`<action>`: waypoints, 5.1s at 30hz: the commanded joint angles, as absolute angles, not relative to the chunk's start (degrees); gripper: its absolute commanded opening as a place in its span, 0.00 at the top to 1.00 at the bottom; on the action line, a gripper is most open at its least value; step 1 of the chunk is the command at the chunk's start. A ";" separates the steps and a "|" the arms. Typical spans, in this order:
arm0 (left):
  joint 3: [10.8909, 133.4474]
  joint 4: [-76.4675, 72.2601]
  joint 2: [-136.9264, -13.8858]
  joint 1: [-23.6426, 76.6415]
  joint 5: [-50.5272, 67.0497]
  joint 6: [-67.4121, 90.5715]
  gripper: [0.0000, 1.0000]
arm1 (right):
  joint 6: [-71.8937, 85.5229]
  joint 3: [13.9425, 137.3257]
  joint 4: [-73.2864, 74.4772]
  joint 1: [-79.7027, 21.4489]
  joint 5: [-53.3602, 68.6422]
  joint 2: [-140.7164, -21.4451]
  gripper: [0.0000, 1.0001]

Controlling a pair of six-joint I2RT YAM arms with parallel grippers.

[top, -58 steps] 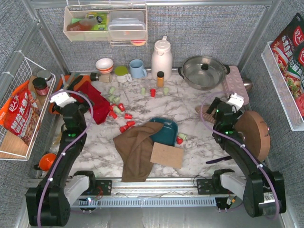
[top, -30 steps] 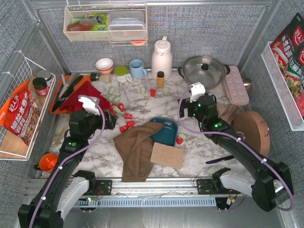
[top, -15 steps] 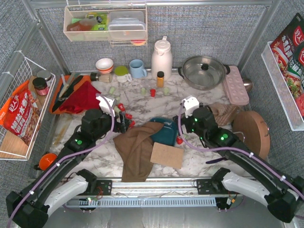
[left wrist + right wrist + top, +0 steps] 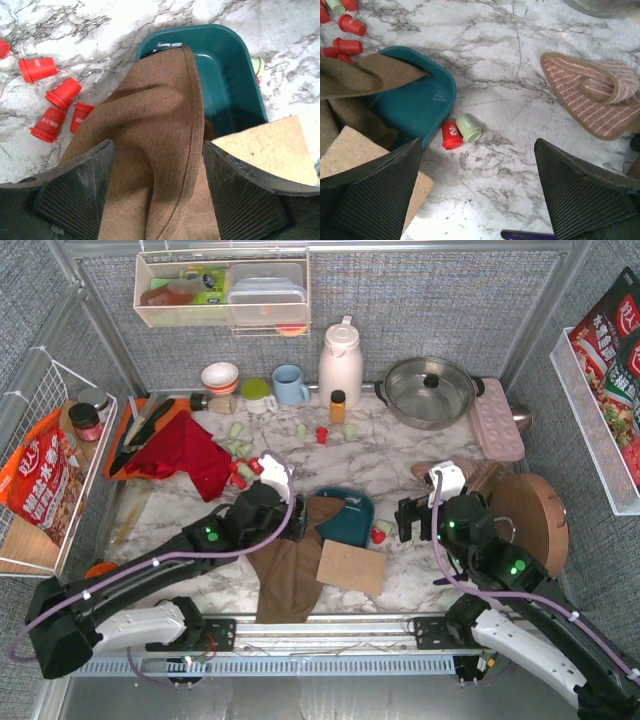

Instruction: Mix the coffee capsules in the storage basket

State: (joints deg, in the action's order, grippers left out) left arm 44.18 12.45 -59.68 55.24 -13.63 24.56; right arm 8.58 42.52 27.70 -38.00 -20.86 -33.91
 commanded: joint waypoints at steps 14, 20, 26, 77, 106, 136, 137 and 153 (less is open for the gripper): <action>49.37 23.17 -70.32 59.07 -26.55 32.75 0.27 | 9.93 41.92 28.56 -38.27 -21.45 -32.82 0.01; 50.11 23.38 -69.75 59.07 -28.85 33.00 0.61 | 9.84 41.86 28.59 -38.29 -21.84 -32.71 0.01; 52.08 24.18 -69.61 59.11 -30.64 33.13 1.00 | 9.84 41.70 28.62 -38.32 -22.32 -32.61 0.01; 118.61 5.88 -87.01 15.04 -46.11 -8.73 1.00 | 9.76 41.57 27.69 -38.38 -20.80 -34.36 0.01; 111.23 10.36 -105.22 -1.32 -31.74 17.11 0.11 | 9.58 41.75 27.25 -38.32 -19.20 -37.26 0.01; 45.17 13.77 -44.74 5.61 -1.02 15.84 0.01 | 5.33 52.06 13.11 -43.44 -3.37 -72.50 0.17; 44.54 13.80 -43.91 5.62 -1.12 15.60 0.01 | 5.51 53.43 13.58 -43.87 -3.76 -75.41 0.18; 36.08 10.19 -31.86 5.62 -3.20 15.38 0.01 | 38.14 65.77 20.18 -58.94 -39.87 -100.58 0.19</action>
